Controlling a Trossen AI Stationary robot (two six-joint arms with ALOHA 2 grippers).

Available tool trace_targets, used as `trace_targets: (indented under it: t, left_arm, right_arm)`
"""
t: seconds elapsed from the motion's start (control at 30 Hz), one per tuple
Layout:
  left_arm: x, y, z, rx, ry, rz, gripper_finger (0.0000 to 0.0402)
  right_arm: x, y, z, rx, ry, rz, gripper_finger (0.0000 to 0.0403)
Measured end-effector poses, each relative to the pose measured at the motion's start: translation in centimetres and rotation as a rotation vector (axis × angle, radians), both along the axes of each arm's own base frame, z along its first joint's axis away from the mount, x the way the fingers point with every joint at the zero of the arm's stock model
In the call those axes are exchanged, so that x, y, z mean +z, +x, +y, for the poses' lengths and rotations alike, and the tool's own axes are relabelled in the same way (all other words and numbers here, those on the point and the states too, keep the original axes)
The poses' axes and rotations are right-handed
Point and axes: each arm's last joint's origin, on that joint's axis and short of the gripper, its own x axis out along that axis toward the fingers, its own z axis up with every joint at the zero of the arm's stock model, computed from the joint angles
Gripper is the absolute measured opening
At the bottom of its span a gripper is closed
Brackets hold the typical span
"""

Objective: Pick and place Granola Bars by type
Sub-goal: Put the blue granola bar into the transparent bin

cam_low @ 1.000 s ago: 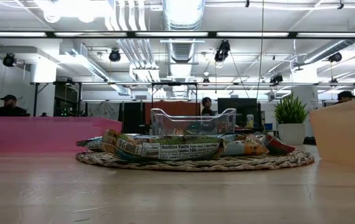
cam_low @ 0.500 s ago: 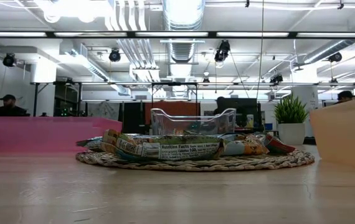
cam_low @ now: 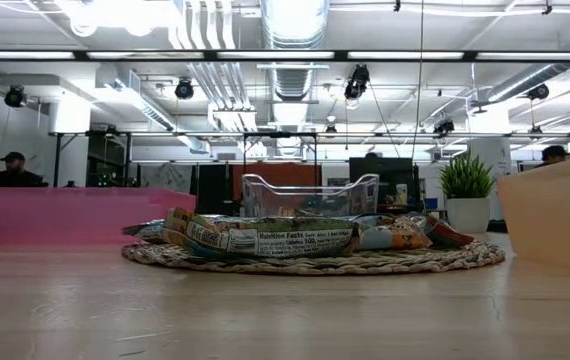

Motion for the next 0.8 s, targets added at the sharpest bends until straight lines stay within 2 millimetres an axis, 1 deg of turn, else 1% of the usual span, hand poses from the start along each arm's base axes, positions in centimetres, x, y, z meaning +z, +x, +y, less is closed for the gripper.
trace_targets:
  t: [0.27, 0.5, 0.8]
  left_arm:
    - [-0.7, 0.3, 0.0, -0.001, 0.005, 0.069, 0.0000]
    - [-1.2, 0.4, 0.1, 0.008, 0.060, 0.108, 0.0000]
    - [-0.4, -0.2, 0.6, 0.172, 0.145, 0.085, 0.0000]
  right_arm:
    - [-0.9, 0.3, 0.0, -0.001, 0.000, 0.075, 0.0009]
    - [-1.6, 1.5, 0.1, -0.001, -0.005, 0.118, 0.0009]
    - [-2.1, 2.2, -0.2, -0.021, 0.012, 0.144, 0.0008]
